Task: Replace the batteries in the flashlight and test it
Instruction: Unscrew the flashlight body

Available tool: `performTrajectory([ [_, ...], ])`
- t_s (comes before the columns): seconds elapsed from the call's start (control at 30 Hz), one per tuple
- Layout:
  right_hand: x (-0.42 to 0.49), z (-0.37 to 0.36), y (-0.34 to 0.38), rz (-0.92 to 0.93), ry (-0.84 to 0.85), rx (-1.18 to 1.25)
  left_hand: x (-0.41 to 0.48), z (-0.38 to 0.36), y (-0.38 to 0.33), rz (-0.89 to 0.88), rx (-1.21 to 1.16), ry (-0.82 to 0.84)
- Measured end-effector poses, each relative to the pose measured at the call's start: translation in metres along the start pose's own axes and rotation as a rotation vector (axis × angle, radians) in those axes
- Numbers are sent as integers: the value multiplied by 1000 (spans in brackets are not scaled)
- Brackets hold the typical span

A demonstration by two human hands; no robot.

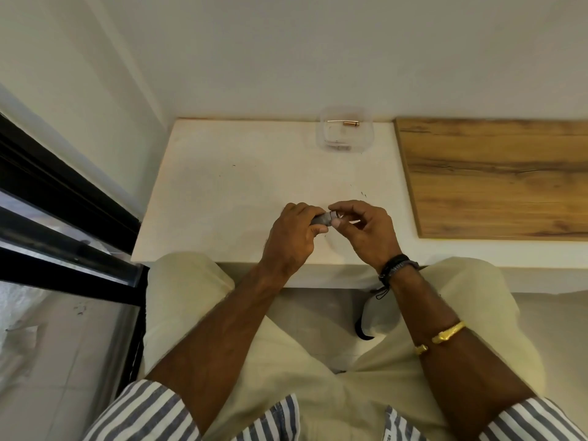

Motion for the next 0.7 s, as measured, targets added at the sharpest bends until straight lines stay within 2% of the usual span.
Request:
performTrajectory([
  [0.17,1,-1,-1,7,68,59,-1,-2,2,7,16,17],
  [0.23,1,0,-8,-83,23,93,-1,-3,0,-6,18,17],
  [0.3,0,1,-12,-138,-31,25,-2,-2,-2,-18,20,17],
  [0.47,0,2,-7,-55,-15,-52,-2,-4,-1,-25,23,35],
  [0.7,0,2,0,-1,45,61,0,-6,1,-10,34,35],
])
Point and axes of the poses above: each hand's wrist, its own x-axis towards the middle knuckle, its own z-axis out of the back of the hand, y = z × x, the point moved 7 cm from there along x, towards the middle knuckle, and after that the axes turned 7 degrees about y, right-handed, at the moved point
